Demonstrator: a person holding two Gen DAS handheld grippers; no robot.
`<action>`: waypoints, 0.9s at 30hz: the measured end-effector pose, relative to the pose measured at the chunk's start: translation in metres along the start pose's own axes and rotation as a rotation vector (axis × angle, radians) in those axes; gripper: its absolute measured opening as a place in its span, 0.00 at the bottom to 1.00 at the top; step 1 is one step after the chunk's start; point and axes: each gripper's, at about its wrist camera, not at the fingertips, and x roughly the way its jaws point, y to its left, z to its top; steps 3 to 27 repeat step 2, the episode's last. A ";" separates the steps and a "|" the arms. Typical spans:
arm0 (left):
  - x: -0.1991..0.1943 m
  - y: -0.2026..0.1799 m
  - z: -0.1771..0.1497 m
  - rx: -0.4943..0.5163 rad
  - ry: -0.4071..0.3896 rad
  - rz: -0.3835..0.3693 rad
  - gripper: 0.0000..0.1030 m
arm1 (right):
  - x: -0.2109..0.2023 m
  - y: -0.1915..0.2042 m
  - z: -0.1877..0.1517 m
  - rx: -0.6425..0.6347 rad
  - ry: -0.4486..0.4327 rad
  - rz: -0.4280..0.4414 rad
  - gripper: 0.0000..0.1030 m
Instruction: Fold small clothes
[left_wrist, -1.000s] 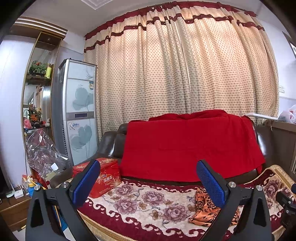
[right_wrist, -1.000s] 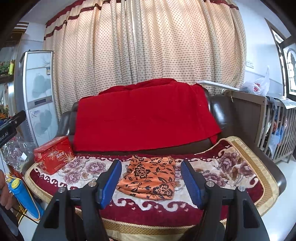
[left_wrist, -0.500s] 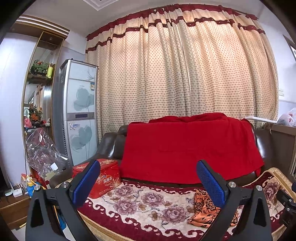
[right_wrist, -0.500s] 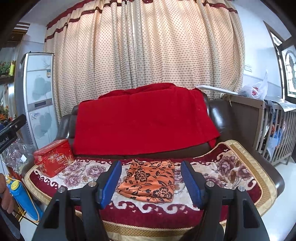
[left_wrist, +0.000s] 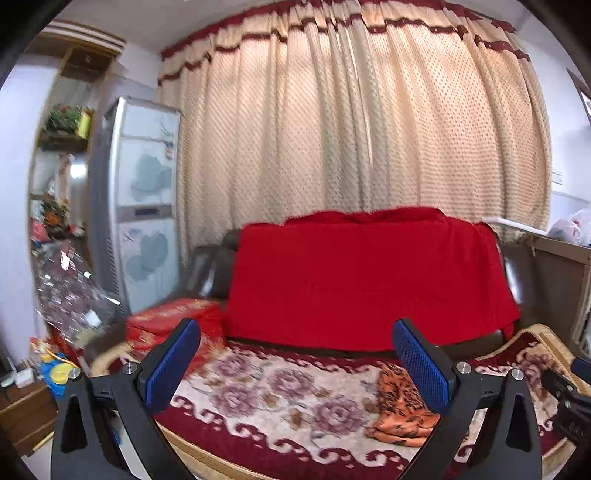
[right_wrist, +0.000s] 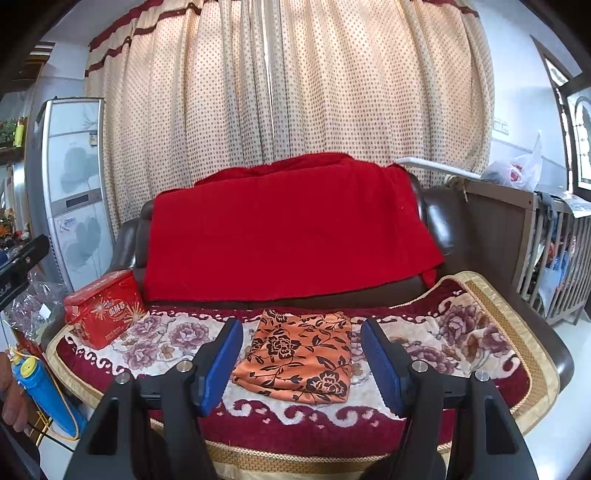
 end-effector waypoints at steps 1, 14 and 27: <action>0.011 0.000 -0.001 -0.006 0.016 -0.002 1.00 | 0.008 -0.004 0.002 0.002 0.008 -0.005 0.68; 0.027 0.001 -0.002 -0.019 0.035 -0.007 1.00 | 0.017 -0.010 0.003 0.007 0.017 -0.016 0.68; 0.027 0.001 -0.002 -0.019 0.035 -0.007 1.00 | 0.017 -0.010 0.003 0.007 0.017 -0.016 0.68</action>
